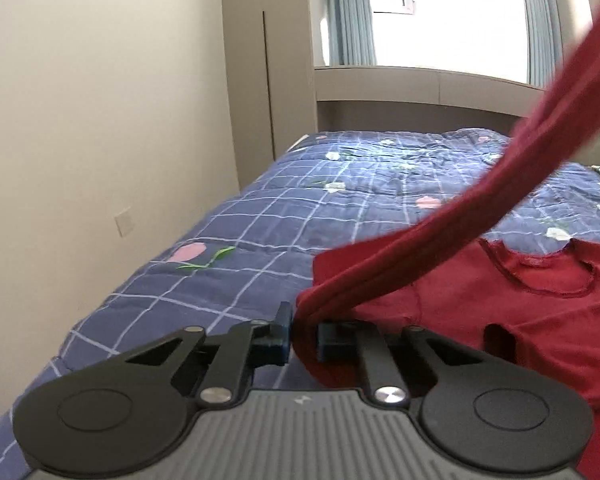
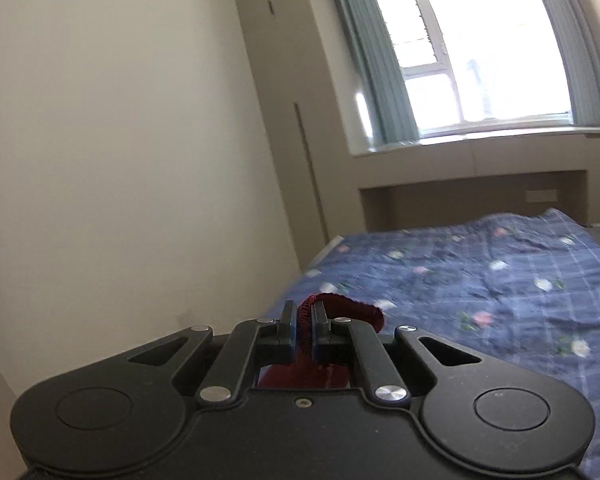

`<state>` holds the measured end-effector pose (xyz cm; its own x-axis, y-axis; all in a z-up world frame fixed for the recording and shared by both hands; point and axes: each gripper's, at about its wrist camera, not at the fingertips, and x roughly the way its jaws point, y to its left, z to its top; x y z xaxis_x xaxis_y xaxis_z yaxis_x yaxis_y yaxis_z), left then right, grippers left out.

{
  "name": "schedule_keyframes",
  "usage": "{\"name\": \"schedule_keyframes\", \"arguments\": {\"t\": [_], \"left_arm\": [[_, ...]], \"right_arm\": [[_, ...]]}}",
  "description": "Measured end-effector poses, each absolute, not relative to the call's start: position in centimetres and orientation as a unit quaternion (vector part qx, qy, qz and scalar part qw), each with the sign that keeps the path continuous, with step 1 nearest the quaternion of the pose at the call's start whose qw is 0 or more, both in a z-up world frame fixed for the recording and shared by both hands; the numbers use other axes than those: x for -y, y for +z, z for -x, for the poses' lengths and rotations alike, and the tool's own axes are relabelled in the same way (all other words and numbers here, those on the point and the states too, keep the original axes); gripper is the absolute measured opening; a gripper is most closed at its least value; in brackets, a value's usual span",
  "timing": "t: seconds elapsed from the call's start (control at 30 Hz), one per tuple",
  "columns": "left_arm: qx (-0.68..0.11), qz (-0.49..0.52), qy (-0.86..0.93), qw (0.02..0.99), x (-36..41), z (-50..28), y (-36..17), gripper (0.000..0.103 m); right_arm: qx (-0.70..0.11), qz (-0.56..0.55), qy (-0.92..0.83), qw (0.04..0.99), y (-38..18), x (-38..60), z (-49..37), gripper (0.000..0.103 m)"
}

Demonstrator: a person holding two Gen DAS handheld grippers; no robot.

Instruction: Fold small clothes

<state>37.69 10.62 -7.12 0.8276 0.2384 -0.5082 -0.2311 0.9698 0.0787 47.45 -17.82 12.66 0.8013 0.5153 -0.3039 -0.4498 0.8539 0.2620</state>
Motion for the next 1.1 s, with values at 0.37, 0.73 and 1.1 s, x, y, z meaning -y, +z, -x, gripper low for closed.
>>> {"name": "schedule_keyframes", "arguments": {"t": [0.37,0.73,1.1], "left_arm": [[-0.311,-0.019,0.099,0.945,-11.6,-37.5,-9.1,0.024],[-0.322,0.002,0.086,0.943,-13.3,-35.1,-8.9,0.063],[-0.283,0.114,0.134,0.943,-16.1,-32.6,-6.1,0.1]], "right_arm": [[-0.33,-0.123,0.161,0.922,-5.1,23.9,-44.3,0.006],[-0.366,-0.086,0.147,0.915,-10.0,23.4,-41.7,0.009],[-0.32,-0.027,0.116,0.94,-8.3,22.7,-40.8,0.078]]}}
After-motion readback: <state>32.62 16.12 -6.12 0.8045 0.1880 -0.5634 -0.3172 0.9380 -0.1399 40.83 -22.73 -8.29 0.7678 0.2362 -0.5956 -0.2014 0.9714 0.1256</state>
